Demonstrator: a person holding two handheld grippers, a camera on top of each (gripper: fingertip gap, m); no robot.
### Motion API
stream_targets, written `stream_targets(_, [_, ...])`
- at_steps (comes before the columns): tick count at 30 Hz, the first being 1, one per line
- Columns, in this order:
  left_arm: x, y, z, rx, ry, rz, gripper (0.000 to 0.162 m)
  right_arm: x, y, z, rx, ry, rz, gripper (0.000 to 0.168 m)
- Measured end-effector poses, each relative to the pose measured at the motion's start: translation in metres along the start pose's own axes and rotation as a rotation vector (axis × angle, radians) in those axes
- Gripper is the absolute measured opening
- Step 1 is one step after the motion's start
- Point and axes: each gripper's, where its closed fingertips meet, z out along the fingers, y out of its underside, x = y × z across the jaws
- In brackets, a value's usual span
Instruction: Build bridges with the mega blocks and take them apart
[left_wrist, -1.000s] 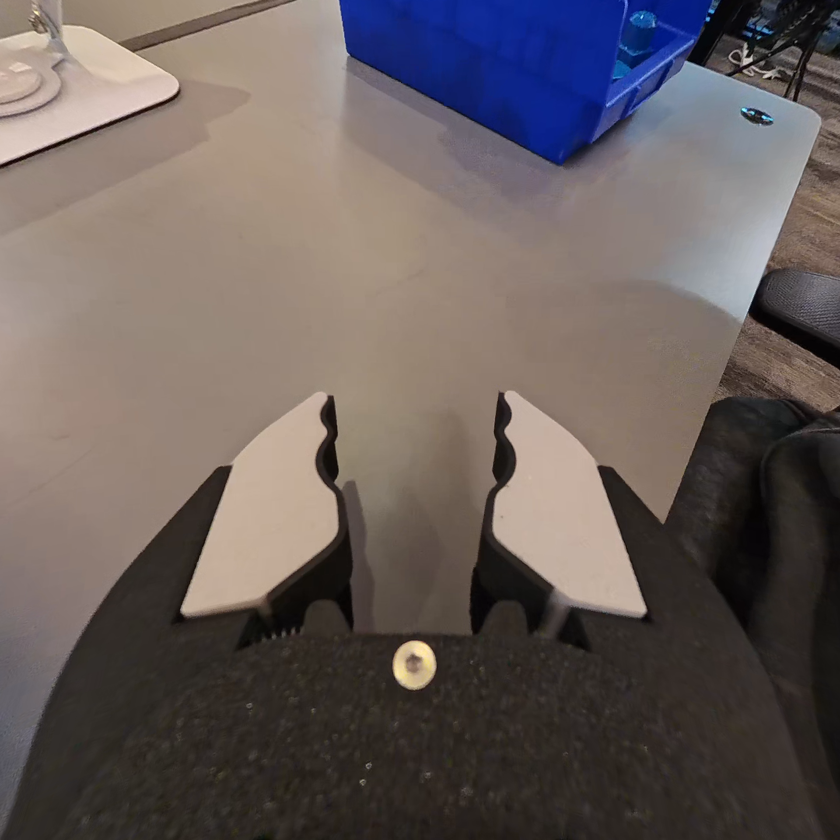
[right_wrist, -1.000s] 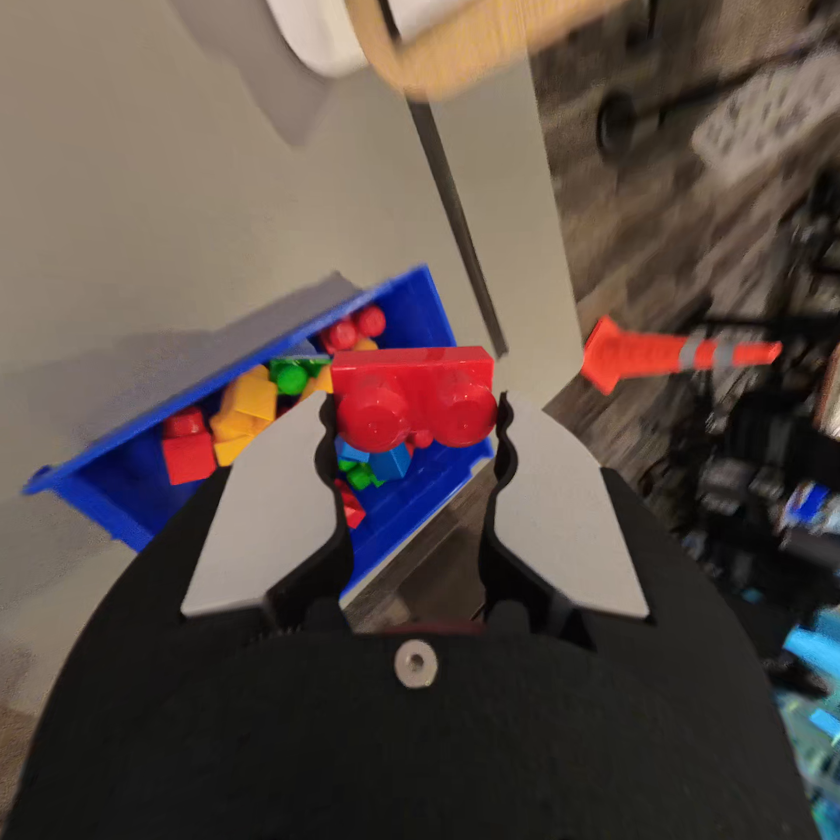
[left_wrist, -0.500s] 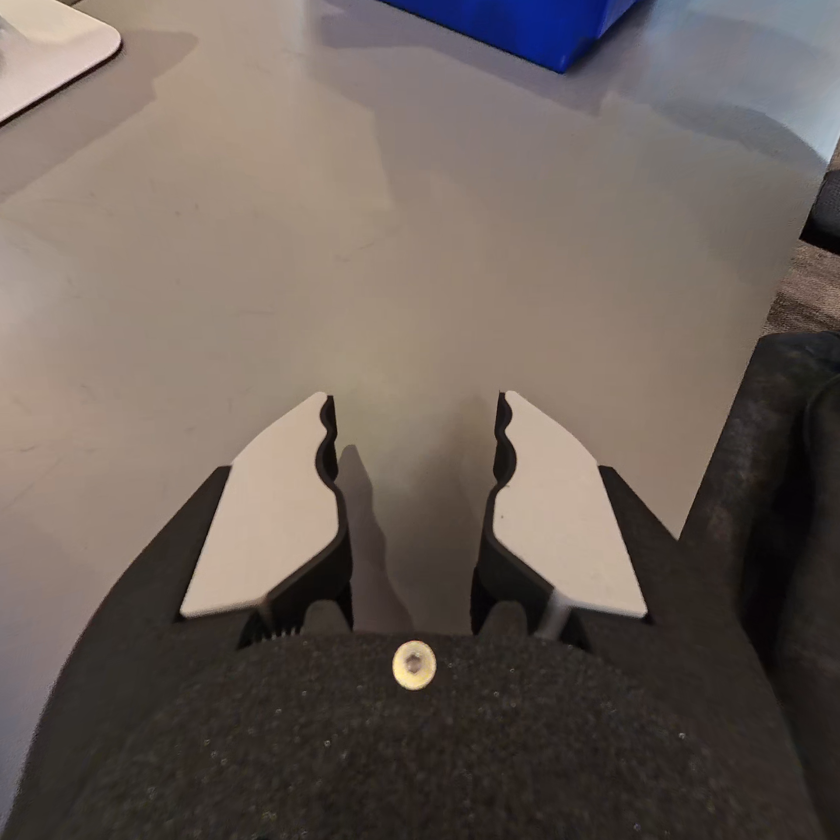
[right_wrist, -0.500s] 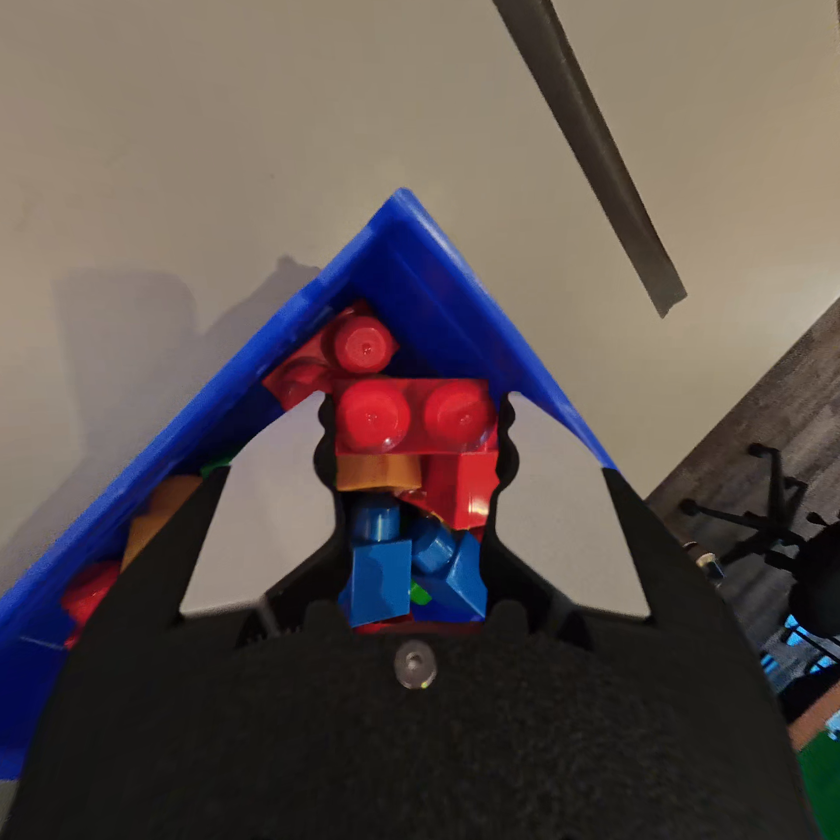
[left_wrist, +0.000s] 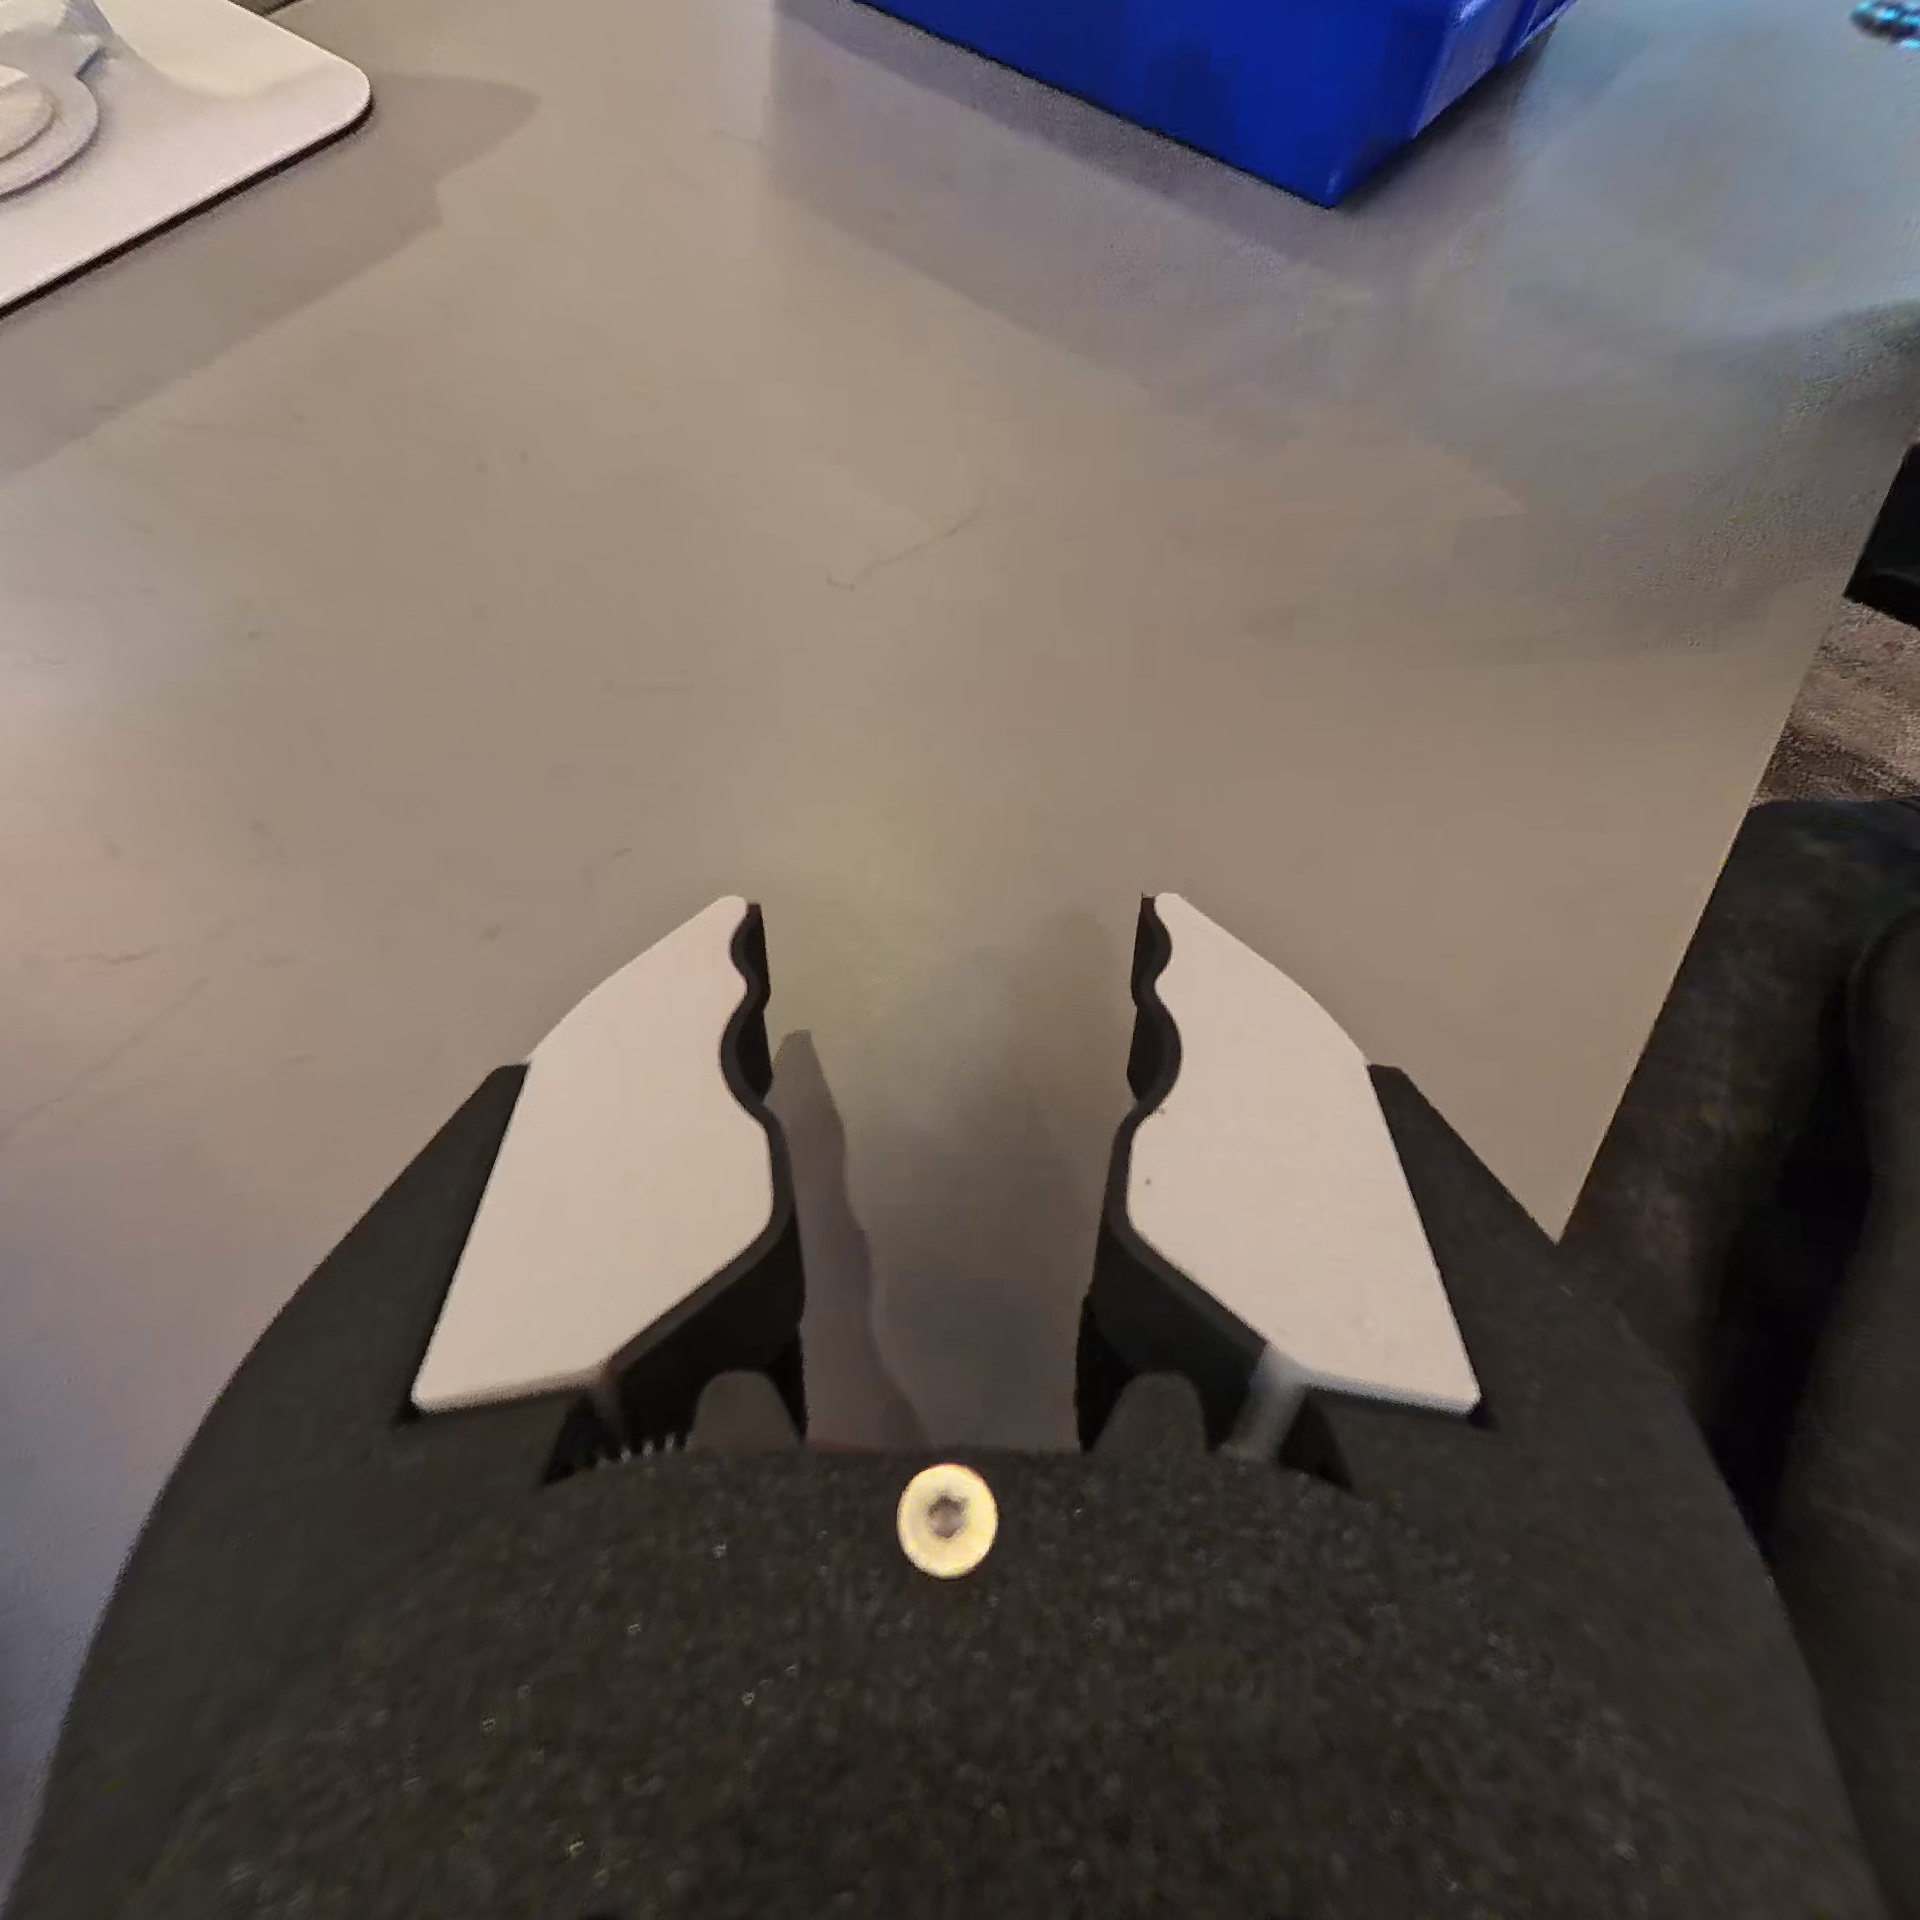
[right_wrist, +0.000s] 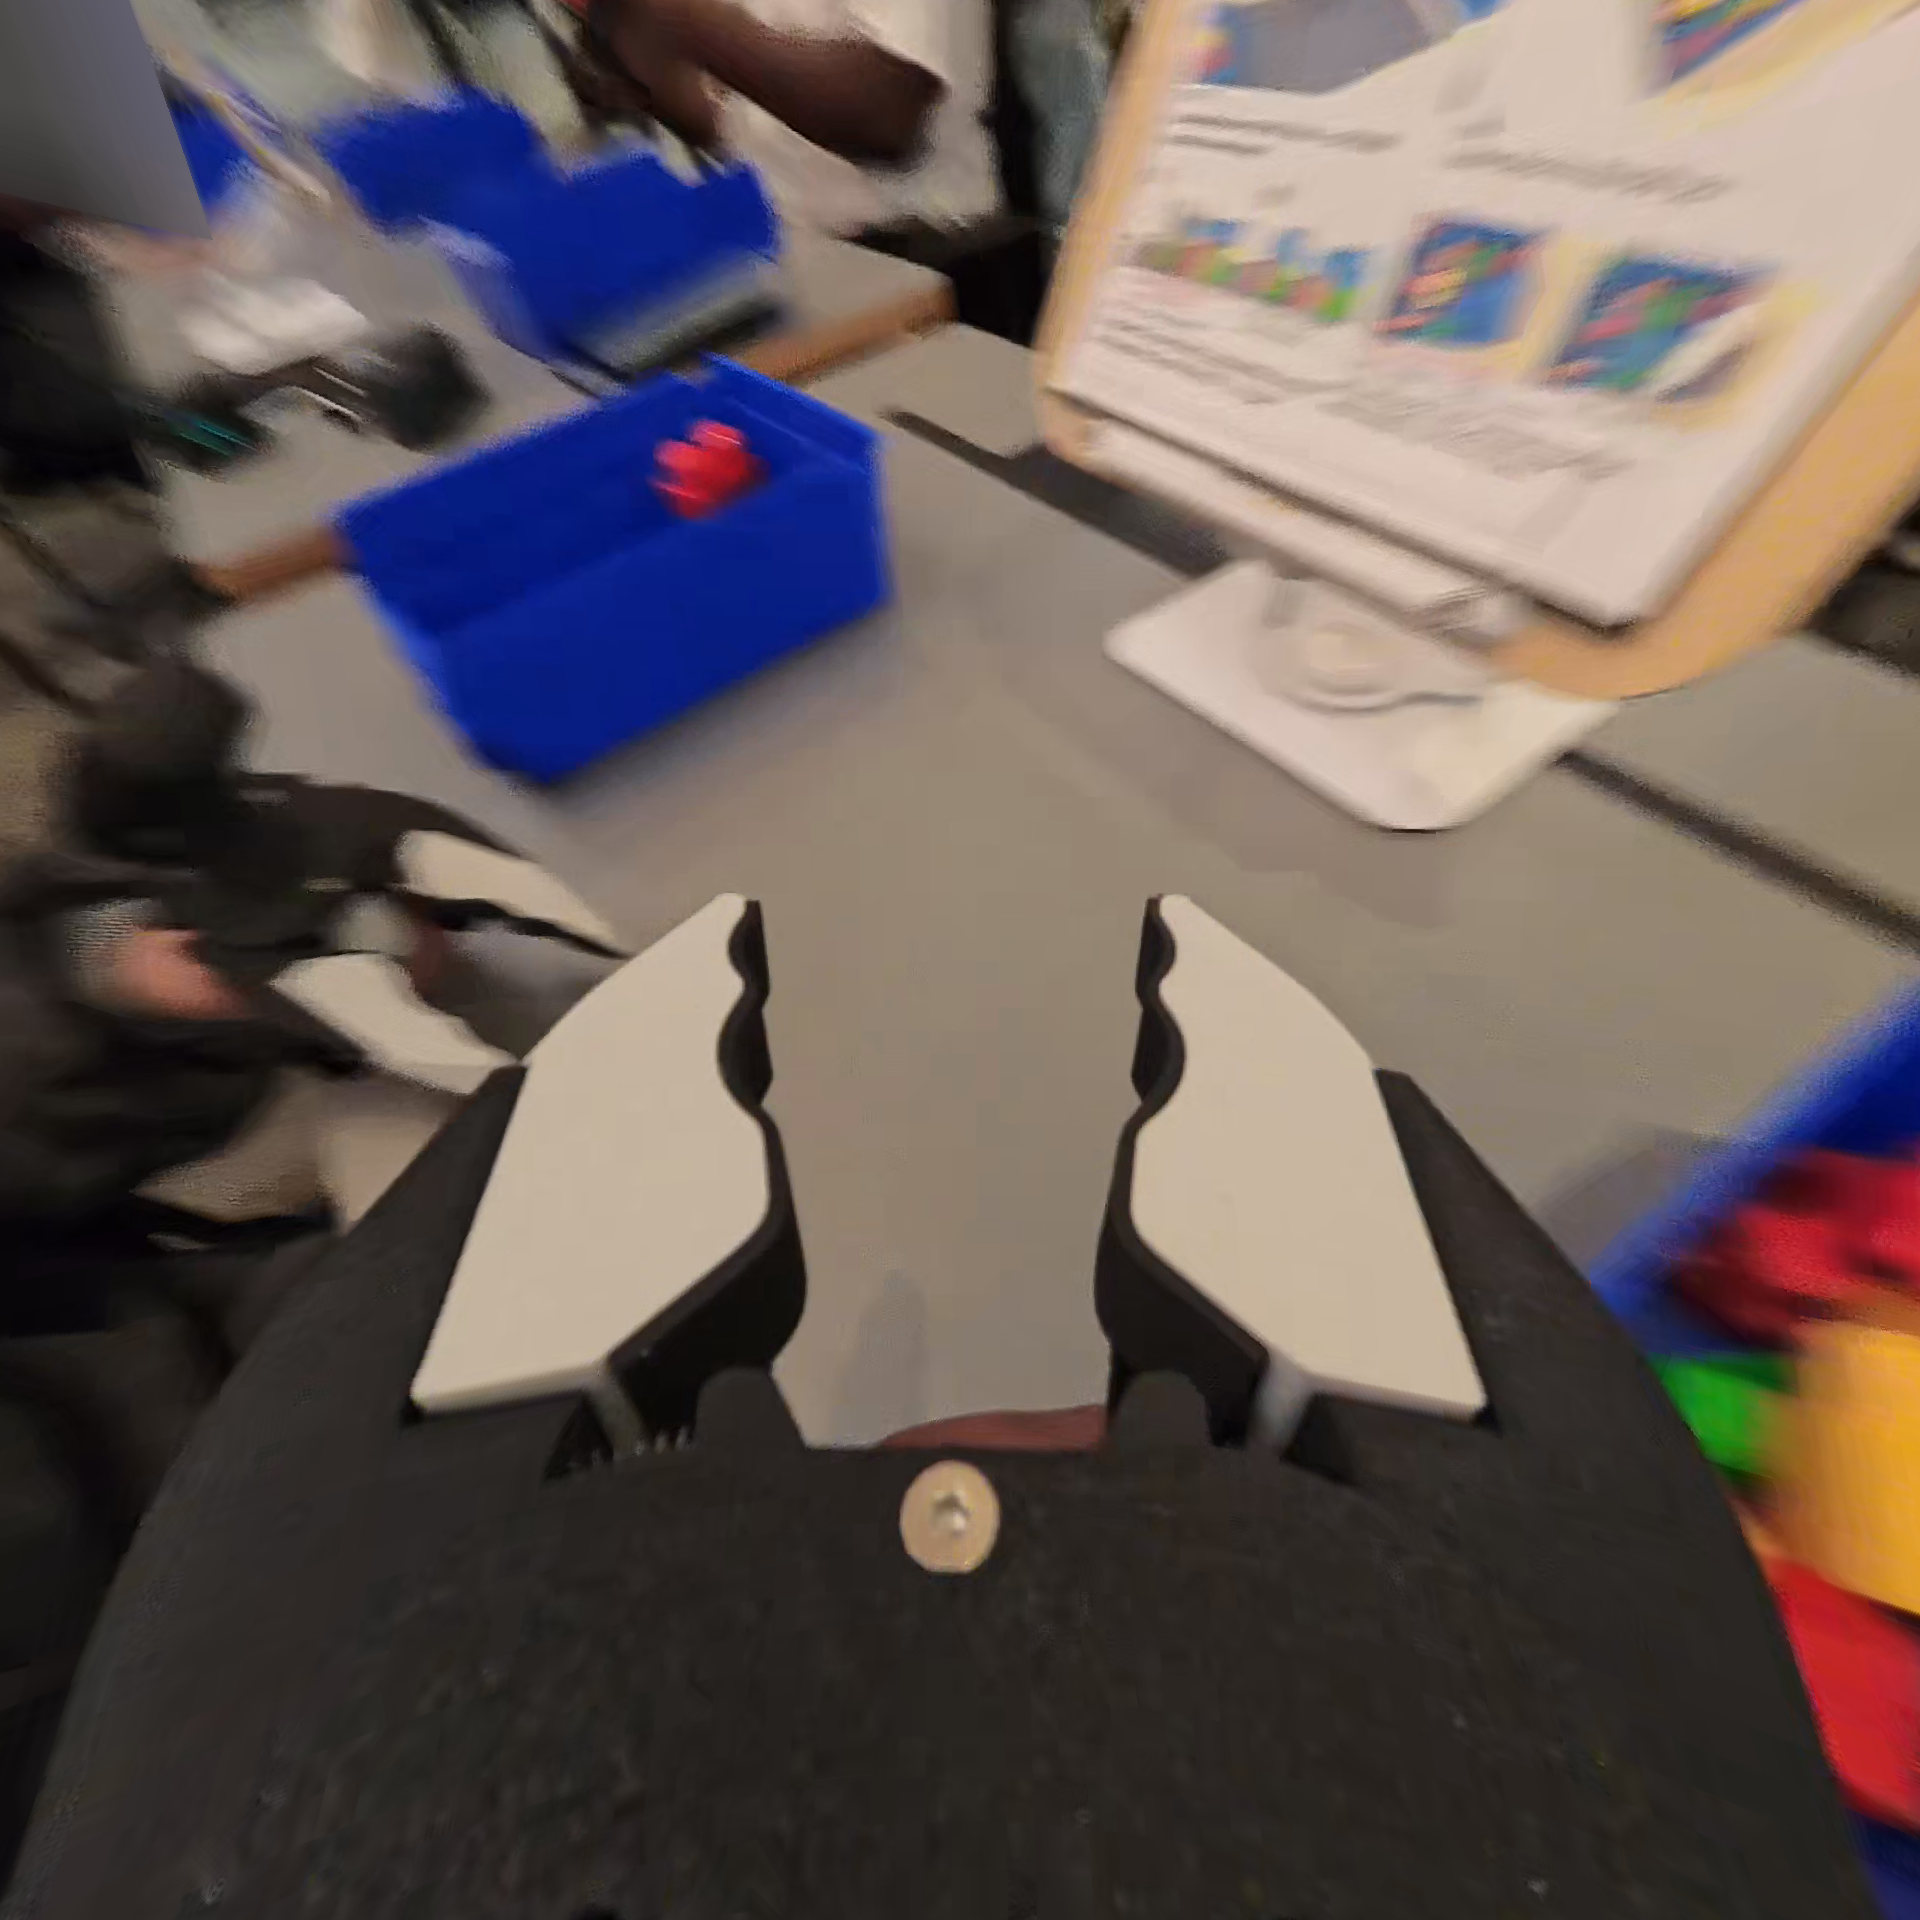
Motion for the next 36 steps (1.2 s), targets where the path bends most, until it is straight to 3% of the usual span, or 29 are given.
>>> stream_targets(5, [0.004,-0.004,0.005,0.004,0.002,0.028,0.067,-0.081,0.08,0.039,0.141,-0.168,0.156,0.062])
stream_targets(7, [0.004,-0.003,0.008,-0.015,-0.004,0.036,0.067,-0.085,0.106,0.047,0.045,-0.119,0.066,0.066])
stream_targets(19, [0.008,-0.004,0.005,-0.002,0.009,0.077,0.068,-0.095,0.098,0.045,0.106,-0.109,0.003,0.063])
stream_targets(23, [-0.003,-0.03,-0.034,0.059,-0.006,0.136,0.075,-0.103,0.099,0.048,0.087,-0.145,-0.012,0.063])
stream_targets(26, [-0.041,-0.06,-0.093,0.148,-0.096,0.199,0.069,-0.106,0.102,0.049,0.075,-0.149,-0.043,0.062])
stream_targets(28, [-0.078,-0.067,-0.127,0.086,-0.164,0.271,0.065,-0.11,0.103,0.049,0.071,-0.163,-0.055,0.062])
stream_targets(32, [-0.175,-0.058,-0.163,-0.255,-0.277,0.448,0.07,-0.115,0.106,0.052,0.059,-0.205,-0.05,0.061])
stream_targets(36, [-0.281,-0.026,-0.172,-0.631,-0.303,0.567,0.071,-0.112,0.109,0.058,0.039,-0.219,-0.053,0.061])
